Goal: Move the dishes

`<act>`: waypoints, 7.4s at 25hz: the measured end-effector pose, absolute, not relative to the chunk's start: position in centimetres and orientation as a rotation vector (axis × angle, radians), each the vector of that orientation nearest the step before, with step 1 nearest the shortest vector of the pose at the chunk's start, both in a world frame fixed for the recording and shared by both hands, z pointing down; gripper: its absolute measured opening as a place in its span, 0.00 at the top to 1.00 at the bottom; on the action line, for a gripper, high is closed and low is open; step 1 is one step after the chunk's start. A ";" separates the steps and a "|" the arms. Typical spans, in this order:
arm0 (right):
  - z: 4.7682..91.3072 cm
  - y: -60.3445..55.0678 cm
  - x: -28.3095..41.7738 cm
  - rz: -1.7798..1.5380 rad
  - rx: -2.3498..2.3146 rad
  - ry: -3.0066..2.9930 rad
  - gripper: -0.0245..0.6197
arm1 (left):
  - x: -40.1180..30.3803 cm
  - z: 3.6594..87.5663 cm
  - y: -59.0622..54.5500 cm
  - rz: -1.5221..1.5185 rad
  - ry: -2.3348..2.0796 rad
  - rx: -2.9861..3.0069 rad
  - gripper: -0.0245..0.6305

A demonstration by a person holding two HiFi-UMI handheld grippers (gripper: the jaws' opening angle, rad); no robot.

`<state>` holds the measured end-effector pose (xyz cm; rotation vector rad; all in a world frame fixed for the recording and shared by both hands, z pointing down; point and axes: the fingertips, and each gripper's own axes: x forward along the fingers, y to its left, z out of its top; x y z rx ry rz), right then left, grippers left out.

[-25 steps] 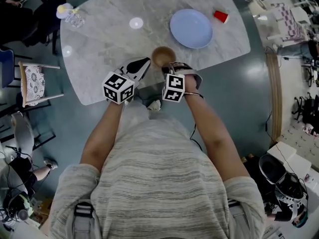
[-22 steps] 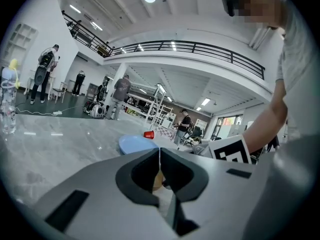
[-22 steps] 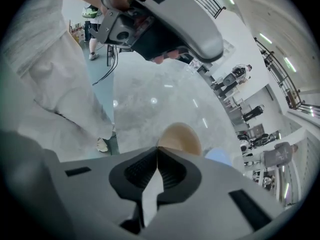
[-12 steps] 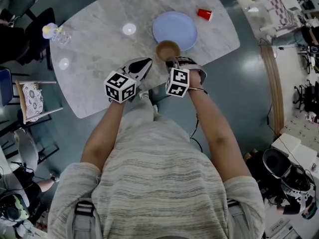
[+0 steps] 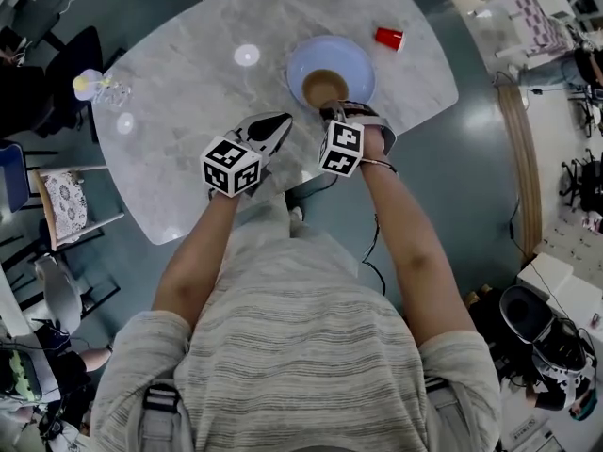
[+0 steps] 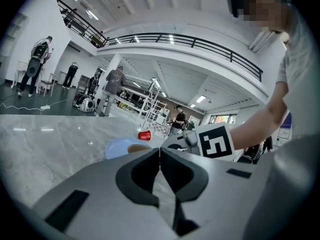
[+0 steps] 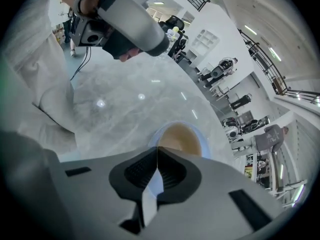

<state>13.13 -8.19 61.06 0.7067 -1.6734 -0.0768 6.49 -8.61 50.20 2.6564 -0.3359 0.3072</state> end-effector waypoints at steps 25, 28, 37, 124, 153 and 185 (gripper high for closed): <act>65.4 -13.5 14.5 0.007 0.642 -1.640 0.93 | 9.8 53.5 -14.8 0.315 -0.220 2.578 0.93; 65.4 -13.4 14.9 -0.003 0.617 -1.642 0.93 | 9.9 53.5 -15.0 0.317 -0.237 2.577 0.93; 65.6 -13.7 14.7 -0.082 0.535 -1.717 0.93 | 9.8 53.9 -15.6 0.283 -0.384 2.552 0.93; 64.8 -22.7 44.7 0.745 1.279 -1.868 0.87 | 34.8 54.5 -14.2 0.382 -0.407 2.561 0.93; 59.8 -21.2 37.0 0.002 0.723 -1.731 0.89 | 29.9 54.2 -14.8 0.304 -0.520 2.544 0.93; 64.2 -16.6 28.4 -0.573 0.185 -1.430 0.89 | 22.5 55.6 -13.5 0.271 -0.645 2.476 0.93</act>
